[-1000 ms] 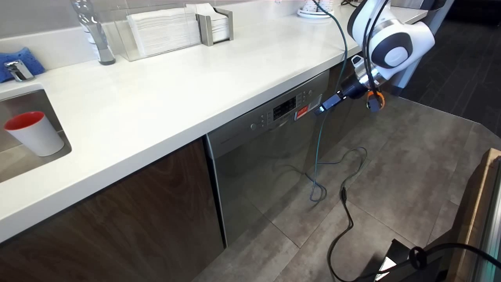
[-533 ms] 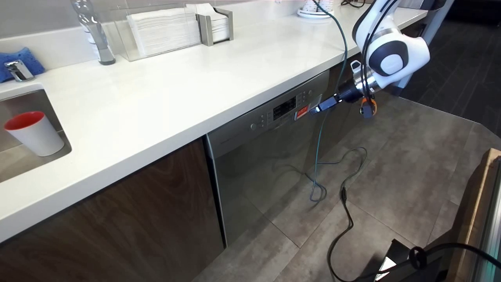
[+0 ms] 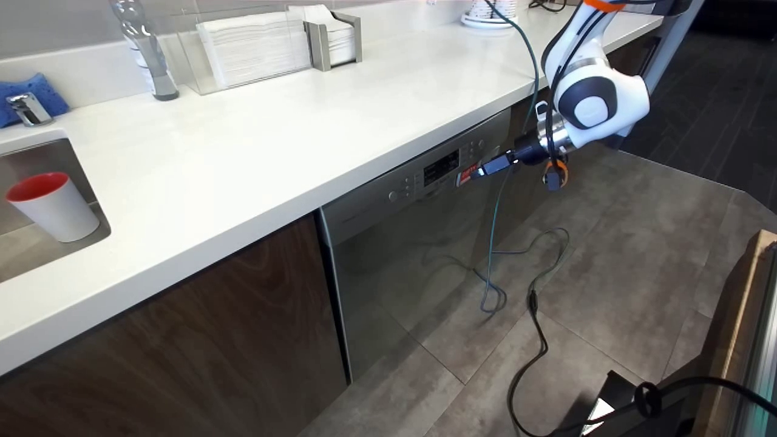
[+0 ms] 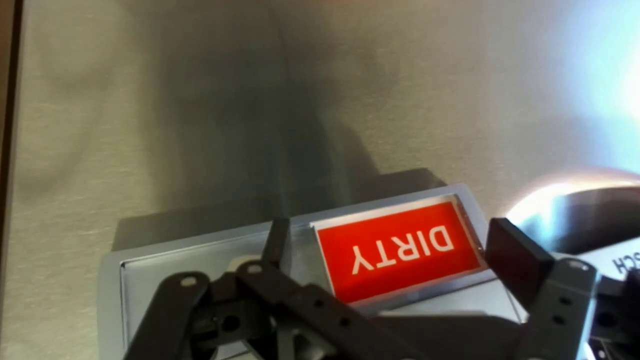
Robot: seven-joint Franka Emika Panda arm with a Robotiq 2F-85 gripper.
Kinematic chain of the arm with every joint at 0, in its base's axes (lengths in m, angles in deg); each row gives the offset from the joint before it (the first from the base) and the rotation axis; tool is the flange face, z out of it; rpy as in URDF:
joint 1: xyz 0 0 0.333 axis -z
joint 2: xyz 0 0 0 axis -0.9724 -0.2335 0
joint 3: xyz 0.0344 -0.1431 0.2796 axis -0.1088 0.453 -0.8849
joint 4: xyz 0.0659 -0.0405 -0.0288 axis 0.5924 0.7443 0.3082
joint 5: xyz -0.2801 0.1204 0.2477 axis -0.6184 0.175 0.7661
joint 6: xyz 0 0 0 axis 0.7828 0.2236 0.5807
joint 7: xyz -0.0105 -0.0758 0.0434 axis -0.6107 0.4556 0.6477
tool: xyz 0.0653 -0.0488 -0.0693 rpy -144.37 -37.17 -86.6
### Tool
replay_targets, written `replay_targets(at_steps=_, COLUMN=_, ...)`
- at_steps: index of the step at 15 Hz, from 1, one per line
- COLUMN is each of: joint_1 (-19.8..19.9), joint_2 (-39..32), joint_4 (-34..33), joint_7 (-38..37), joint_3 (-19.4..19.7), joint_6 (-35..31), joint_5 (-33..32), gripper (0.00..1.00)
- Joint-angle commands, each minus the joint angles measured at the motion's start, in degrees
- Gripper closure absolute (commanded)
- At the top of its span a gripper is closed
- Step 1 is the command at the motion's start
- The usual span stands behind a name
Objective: Move the grey cover to the left
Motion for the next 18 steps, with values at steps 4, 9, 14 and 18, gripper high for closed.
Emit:
replay_targets(at_steps=4, joint_1=-1.71, joint_2=0.57, joint_4=0.5, joint_7=3.28, joint_3=3.68, joint_6=1.46, joint_5=3.02, gripper=0.0)
replay_targets(at_steps=9, joint_1=-1.52, joint_2=0.68, joint_4=0.45, joint_7=2.56, joint_3=4.29, joint_6=2.24, joint_5=2.03, gripper=0.0)
replay_targets(at_steps=14, joint_1=-1.53, joint_2=0.28, joint_4=-0.06, joint_7=1.49, joint_3=4.0, joint_6=3.01, joint_5=1.4, gripper=0.0)
replay_targets(at_steps=18, joint_1=-1.55, joint_2=0.06, joint_4=-0.3, joint_7=0.46, joint_3=3.82, joint_6=3.02, joint_5=0.84, gripper=0.0)
